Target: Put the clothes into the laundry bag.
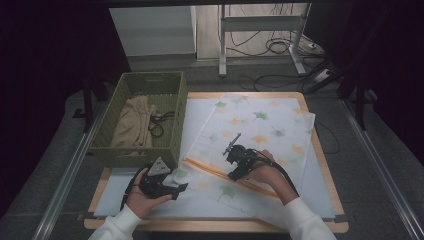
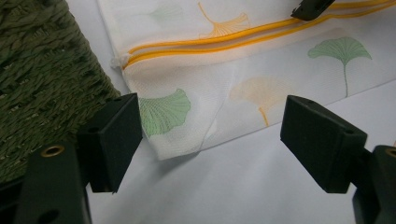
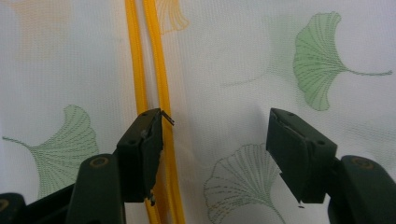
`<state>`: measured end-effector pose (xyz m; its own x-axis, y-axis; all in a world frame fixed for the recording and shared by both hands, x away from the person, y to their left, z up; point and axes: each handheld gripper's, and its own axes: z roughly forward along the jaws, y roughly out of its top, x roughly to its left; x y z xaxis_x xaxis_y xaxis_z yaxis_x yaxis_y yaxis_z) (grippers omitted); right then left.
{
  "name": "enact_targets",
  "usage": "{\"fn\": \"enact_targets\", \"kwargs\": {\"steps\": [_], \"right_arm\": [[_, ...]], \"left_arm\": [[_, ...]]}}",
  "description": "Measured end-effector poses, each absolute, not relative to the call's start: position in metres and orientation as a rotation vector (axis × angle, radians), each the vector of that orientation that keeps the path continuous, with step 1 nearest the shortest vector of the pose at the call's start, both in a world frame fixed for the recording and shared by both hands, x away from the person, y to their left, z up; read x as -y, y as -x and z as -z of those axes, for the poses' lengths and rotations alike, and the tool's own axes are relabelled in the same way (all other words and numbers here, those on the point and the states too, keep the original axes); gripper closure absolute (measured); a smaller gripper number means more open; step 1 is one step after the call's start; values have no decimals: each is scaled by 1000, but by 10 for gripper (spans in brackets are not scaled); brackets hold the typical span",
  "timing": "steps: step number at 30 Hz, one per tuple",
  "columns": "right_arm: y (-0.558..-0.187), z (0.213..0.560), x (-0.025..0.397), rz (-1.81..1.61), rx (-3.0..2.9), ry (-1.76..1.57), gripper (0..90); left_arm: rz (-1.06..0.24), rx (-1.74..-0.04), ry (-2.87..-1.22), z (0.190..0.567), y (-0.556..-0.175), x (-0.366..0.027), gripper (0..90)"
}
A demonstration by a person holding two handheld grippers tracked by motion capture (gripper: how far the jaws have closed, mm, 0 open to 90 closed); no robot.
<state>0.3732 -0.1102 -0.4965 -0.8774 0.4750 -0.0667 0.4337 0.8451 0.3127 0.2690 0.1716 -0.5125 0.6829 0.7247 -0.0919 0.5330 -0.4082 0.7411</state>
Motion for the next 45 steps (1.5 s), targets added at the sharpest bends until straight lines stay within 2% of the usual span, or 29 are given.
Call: {"fn": "enact_targets", "kwargs": {"steps": [8, 21, 28, 31, 45], "right_arm": [[-373, 499, 109, -396, -2900, -707, 374], [-380, 498, 115, -395, -2889, -797, 604], [-380, 497, 113, -368, -2880, -812, 798], [-383, 497, 113, -357, -2879, -833, 837], [-387, 492, 118, -415, -2885, -893, 876]], "left_arm": [[-310, -964, -2111, 513, -269, -172, 204], [-311, -963, -2118, 513, -269, -172, 204], [-312, -964, -2116, 513, -270, -172, 203], [-308, -968, -2118, 514, -270, -172, 203], [-310, -967, -2116, 513, -270, -172, 203]]}}
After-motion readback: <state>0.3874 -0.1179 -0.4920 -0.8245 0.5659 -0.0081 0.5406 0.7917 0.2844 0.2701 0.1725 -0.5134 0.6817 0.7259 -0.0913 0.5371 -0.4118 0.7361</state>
